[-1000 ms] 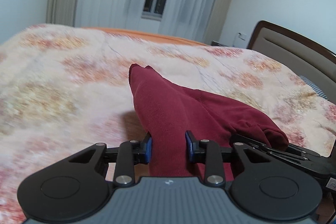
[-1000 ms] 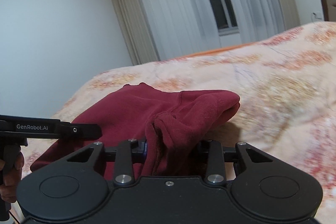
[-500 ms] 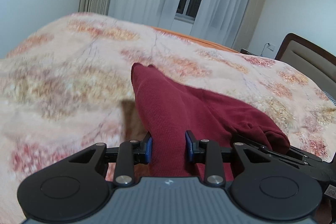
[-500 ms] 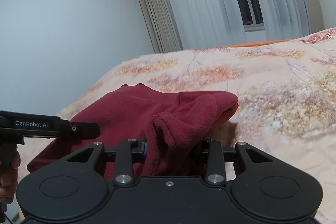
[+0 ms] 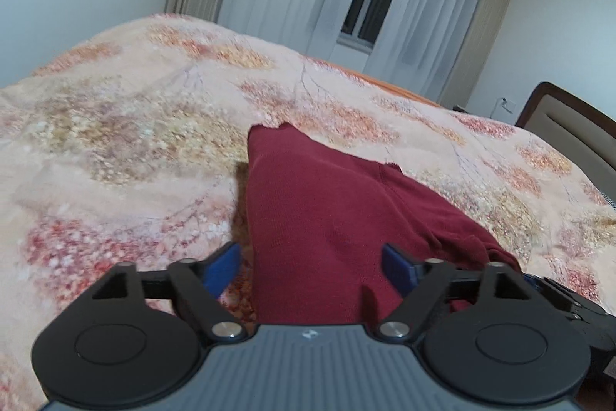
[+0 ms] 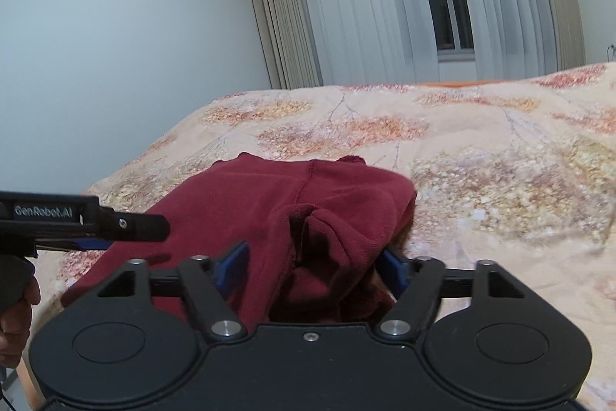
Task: Fold small clothes
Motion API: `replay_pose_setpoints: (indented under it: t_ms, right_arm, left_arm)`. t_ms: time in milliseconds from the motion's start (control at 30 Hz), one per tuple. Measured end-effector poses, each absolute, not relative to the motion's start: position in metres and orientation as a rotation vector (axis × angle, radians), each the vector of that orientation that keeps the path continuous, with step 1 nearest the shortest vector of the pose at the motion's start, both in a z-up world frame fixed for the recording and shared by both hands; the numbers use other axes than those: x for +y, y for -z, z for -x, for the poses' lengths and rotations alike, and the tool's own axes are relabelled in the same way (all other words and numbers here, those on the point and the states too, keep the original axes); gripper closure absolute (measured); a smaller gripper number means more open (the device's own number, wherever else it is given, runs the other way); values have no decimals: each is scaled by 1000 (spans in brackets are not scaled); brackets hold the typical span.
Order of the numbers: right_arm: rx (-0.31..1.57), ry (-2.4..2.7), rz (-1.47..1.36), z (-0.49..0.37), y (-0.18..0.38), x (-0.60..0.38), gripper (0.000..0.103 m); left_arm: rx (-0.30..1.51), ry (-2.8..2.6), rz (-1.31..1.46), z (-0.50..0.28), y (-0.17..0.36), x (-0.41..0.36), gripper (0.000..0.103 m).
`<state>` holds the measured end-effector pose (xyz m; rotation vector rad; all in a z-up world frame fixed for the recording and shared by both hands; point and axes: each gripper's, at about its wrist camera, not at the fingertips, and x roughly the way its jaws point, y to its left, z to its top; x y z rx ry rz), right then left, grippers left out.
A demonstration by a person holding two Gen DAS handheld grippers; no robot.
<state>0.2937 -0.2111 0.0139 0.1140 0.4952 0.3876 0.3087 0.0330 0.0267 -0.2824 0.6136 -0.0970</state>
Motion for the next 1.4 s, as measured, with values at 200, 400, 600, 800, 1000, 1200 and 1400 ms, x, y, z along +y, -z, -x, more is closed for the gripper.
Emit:
replay_pose_setpoints:
  t_ms: [200,400,600,800,1000,1200,1400]
  right_arm:
    - [408,-356,-82,-265,-29,-215,3]
    - [337,-334,-100,-235,-46,-223,1]
    - [278,-319,-126,-201,-59,-230,1]
    - [231,-287,-144,-164,-62,-237,1]
    - [199,-253,-152,-128,-55,-244,1]
    - [191,-230,-127,-101,-46,-240,1]
    - [186,-221,-97,-84,-39,-232,1]
  left_arm:
    - [561,62,267,-284,-38,32,2]
    - [504,51,257,-252,-50,31,1]
    - [439,33,230,-215,-58,31,1]
    - [407,18,187,-180,-58,30,0]
    - [384,6,144,-147,-47,29,0]
    - [369,3,121,-125,-38,31,0]
    - [368,-4,111,-112,-28,35,0]
